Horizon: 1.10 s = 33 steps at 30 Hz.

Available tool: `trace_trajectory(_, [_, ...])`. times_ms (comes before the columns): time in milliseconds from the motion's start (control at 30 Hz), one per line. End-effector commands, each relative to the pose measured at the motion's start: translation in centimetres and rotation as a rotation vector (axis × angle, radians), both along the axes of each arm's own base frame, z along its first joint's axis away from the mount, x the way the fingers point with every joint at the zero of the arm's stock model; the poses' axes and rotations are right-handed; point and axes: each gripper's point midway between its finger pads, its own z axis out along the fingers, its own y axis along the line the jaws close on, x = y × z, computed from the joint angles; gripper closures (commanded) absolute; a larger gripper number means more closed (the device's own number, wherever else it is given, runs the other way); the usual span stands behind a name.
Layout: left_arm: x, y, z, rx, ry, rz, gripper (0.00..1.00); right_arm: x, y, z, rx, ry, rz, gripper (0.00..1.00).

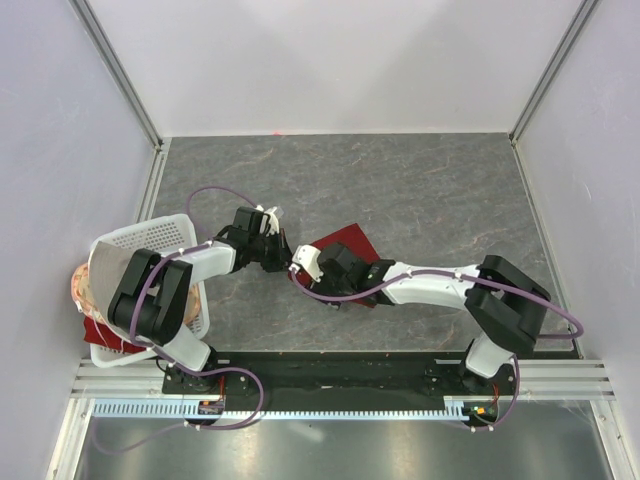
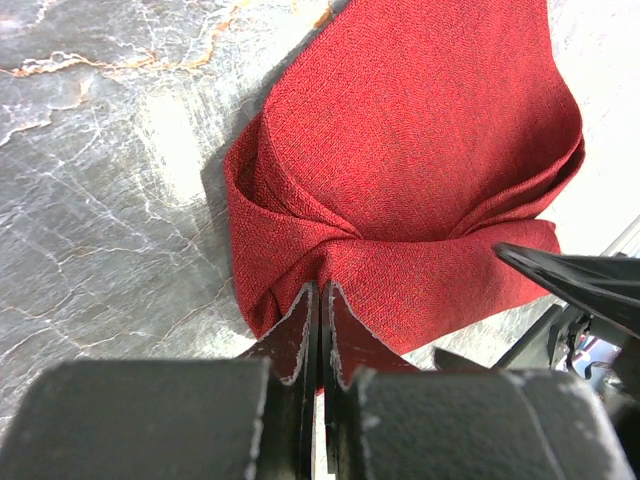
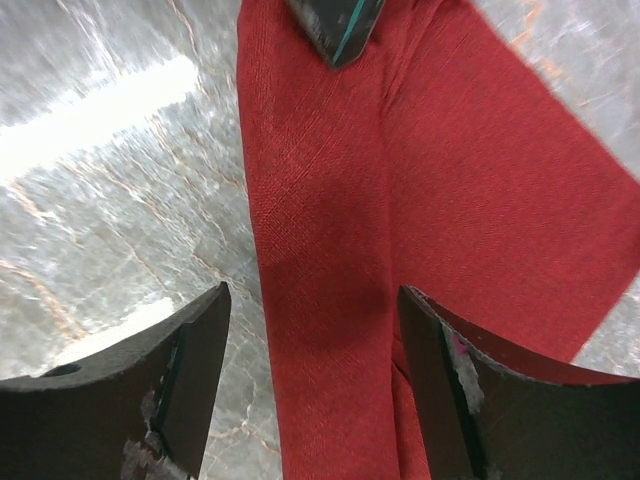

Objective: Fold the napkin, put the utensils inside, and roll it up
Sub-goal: Roll the napkin with the utensil

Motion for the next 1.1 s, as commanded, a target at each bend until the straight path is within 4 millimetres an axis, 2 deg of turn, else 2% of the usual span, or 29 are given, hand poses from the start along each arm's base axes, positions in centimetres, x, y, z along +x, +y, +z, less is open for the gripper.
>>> trace_trajectory(0, [-0.8,0.9,-1.3,0.048,0.060,0.007,0.98,1.3,0.9,0.0,-0.011,-0.041,-0.003,0.25])
trace_trajectory(133, [-0.7,0.8,-1.0,0.044,0.047,-0.003,0.98,1.8,0.7,-1.1,-0.041,-0.013,-0.035,0.28])
trace_trajectory(233, [-0.4,0.6,-0.3,0.031,0.023,-0.020,0.97,1.5,0.9,-1.8,-0.030,0.051,-0.023,0.37])
trace_trajectory(267, [-0.2,0.5,0.0,0.027,0.009,-0.023,0.93,1.5,0.6,-2.1,-0.027,0.084,-0.023,0.44])
trace_trajectory(300, [-0.1,0.5,0.5,0.024,-0.013,-0.027,0.82,1.5,0.8,-2.1,-0.014,0.112,-0.014,0.48])
trace_trajectory(333, [0.2,0.5,1.0,0.020,-0.037,-0.027,0.76,0.5,1.4,-2.4,0.018,0.188,0.024,0.51])
trace_trajectory(367, [0.2,0.6,1.2,0.025,-0.049,-0.025,0.69,0.4,0.8,-2.8,0.018,0.236,0.020,0.57])
trace_trajectory(400, [0.7,0.9,2.1,0.037,-0.094,-0.010,0.55,0.3,1.0,-2.7,0.032,0.269,0.028,0.60])
trace_trajectory(433, [0.9,1.2,2.5,0.047,-0.117,-0.001,0.51,-0.7,1.4,-3.0,0.059,0.340,0.064,0.61])
trace_trajectory(500, [1.2,2.0,2.9,0.080,-0.156,0.033,0.42,-1.0,1.0,-3.2,0.083,0.417,0.060,0.66])
trace_trajectory(567, [1.2,2.4,4.0,0.084,-0.209,0.052,0.38,-1.7,0.9,-3.2,0.119,0.509,0.069,0.67])
trace_trajectory(733, [0.5,2.9,5.0,0.064,-0.289,0.072,0.37,-2.4,1.3,-2.7,0.192,0.680,0.086,0.68])
trace_trajectory(767, [0.5,2.6,5.6,0.040,-0.316,0.065,0.37,-2.6,1.6,-2.2,0.215,0.718,0.099,0.68])
trace_trajectory(800, [0.3,2.5,5.7,0.029,-0.322,0.059,0.37,-2.7,1.7,-2.4,0.223,0.761,0.090,0.68])
trace_trajectory(867, [-0.3,2.2,5.8,-0.002,-0.330,0.040,0.37,-2.6,1.8,-1.8,0.260,0.829,0.094,0.68])
trace_trajectory(1067, [-1.5,2.0,4.8,-0.024,-0.307,0.022,0.40,-1.8,1.9,-2.1,0.309,0.945,0.066,0.67])
